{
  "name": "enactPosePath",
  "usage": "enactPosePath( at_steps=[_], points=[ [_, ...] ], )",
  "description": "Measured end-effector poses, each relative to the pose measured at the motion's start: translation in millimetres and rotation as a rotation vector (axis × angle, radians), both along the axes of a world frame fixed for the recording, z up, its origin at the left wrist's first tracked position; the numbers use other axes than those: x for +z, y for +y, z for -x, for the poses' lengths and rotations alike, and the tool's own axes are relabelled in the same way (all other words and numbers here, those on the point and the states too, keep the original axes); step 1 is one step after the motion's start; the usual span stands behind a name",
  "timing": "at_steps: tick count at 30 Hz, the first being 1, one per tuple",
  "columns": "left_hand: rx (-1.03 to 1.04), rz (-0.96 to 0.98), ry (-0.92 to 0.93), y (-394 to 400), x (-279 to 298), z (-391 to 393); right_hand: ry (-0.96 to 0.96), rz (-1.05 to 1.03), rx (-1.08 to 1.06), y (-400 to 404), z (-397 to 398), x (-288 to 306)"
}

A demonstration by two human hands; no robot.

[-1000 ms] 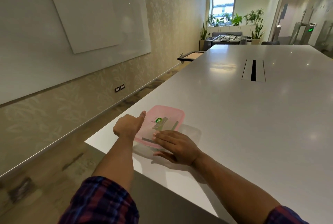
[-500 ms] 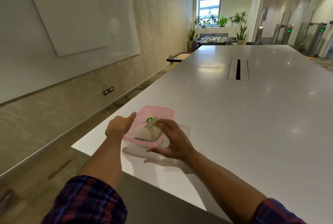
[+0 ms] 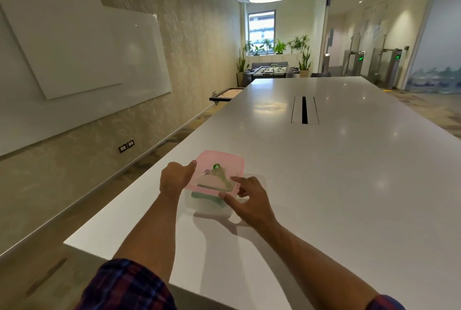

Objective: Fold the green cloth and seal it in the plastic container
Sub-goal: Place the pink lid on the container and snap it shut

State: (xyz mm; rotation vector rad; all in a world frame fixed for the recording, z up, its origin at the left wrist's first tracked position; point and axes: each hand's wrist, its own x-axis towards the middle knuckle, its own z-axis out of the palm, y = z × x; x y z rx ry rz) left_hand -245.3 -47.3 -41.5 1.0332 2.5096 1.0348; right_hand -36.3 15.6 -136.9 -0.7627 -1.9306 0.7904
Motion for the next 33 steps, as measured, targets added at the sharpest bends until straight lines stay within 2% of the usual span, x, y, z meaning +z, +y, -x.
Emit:
enactPosePath(
  at_steps=[4,9,18,27,33],
  points=[
    [-0.059,-0.03,-0.006,34,13,-17,0.033,0.044,-0.068,37,-8,12],
    [-0.154,-0.078,-0.102,73,17,-32,-0.097,0.022,-0.154,80,-17,27],
    [-0.253,-0.087,-0.107,127,6,-41,-0.22,0.07,-0.226,129,-20,40],
    [-0.256,-0.098,-0.097,145,-19,-46,-0.342,0.159,-0.237,152,-18,36],
    [-0.237,-0.14,-0.048,143,-28,-48,-0.438,0.081,-0.239,152,-19,33]
  ],
)
